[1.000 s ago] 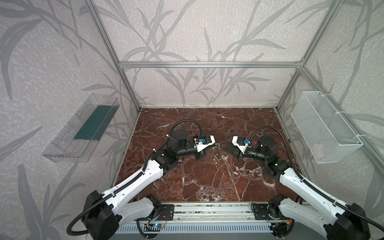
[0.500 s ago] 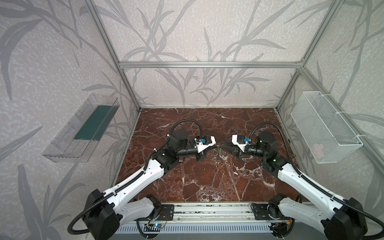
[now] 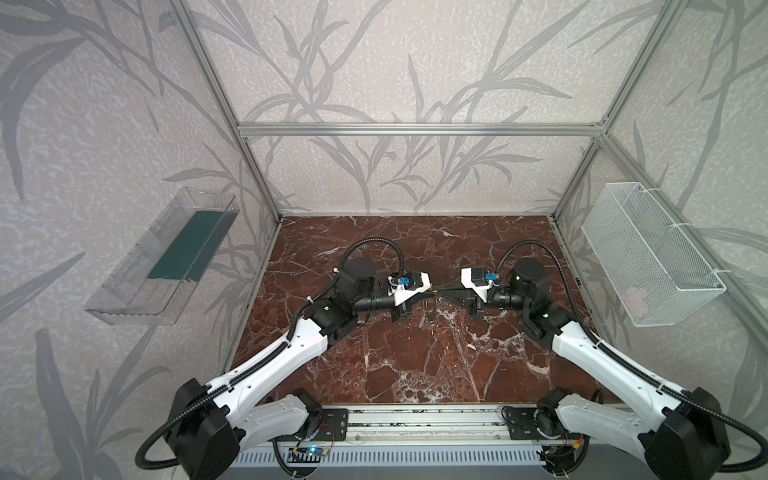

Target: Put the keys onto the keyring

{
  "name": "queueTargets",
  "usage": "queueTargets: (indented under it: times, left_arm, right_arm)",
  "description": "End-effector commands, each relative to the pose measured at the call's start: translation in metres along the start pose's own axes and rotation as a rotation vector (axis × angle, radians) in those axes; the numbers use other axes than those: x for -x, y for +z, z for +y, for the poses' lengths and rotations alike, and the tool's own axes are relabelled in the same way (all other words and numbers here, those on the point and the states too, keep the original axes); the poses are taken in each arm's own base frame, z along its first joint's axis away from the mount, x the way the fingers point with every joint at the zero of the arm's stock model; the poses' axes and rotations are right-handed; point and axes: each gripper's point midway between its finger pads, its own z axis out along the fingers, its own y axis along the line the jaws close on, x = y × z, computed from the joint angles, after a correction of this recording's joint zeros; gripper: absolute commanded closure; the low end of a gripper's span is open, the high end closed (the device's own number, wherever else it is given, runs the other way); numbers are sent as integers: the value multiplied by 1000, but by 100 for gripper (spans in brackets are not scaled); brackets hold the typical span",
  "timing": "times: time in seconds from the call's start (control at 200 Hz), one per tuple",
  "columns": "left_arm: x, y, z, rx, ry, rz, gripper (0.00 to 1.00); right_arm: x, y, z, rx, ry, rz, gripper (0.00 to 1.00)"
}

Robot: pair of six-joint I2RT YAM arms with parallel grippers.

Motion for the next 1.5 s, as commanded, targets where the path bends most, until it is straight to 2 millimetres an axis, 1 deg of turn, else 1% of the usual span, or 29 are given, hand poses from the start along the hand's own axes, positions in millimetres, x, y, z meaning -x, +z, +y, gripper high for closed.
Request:
queueTargets:
  times: [0.0, 0.075, 0.21, 0.285, 0.36, 0.4, 0.435, 0.52, 0.635, 0.835, 1.02, 1.195, 1.339, 1.449, 1.494]
  left_arm:
    - [16, -4, -3, -23, 42, -46, 100]
    - [17, -4, -2, -19, 44, -45, 100]
    - [12, -4, 4, 18, 51, -15, 100]
    - [6, -5, 7, 39, 65, 28, 87]
    - [-3, -8, 8, 42, 91, 95, 76]
    - [-5, -10, 10, 48, 111, 130, 72]
    - [-6, -11, 10, 44, 129, 156, 72]
    - [-5, -12, 7, 19, 163, 194, 72]
    - [-1, -9, 4, -10, 177, 199, 72]
    - [-3, -1, -3, -52, 189, 229, 73]
    - [-6, 4, -3, -69, 180, 246, 73]
    - [-1, 9, -3, -76, 183, 227, 73]
    - [-1, 11, -4, -83, 178, 226, 75]
    - [-4, 12, -6, -99, 169, 230, 77]
    - [-4, 13, -6, -101, 167, 230, 80]
  right_arm:
    - [8, 3, 7, 51, 1, 3, 91]
    - [6, 3, 10, 67, 4, 15, 100]
    - [2, 1, 8, 47, 0, 51, 100]
    - [-4, -1, 8, 35, 3, 105, 100]
    - [-10, -4, 5, 17, 10, 170, 100]
    - [-13, -6, 5, 14, 18, 204, 100]
    - [-15, -7, 3, 10, 27, 231, 100]
    - [-19, -7, 3, 19, 50, 286, 100]
    - [-23, -6, 1, 22, 62, 315, 100]
    - [-20, -4, -1, 20, 61, 311, 100]
    - [-17, -4, 1, 25, 53, 302, 100]
    - [-18, -2, 5, 38, 55, 306, 100]
    - [-18, -2, 6, 40, 46, 307, 100]
    - [-12, -2, 5, 34, 29, 293, 100]
    - [-11, -2, 6, 33, 26, 289, 100]
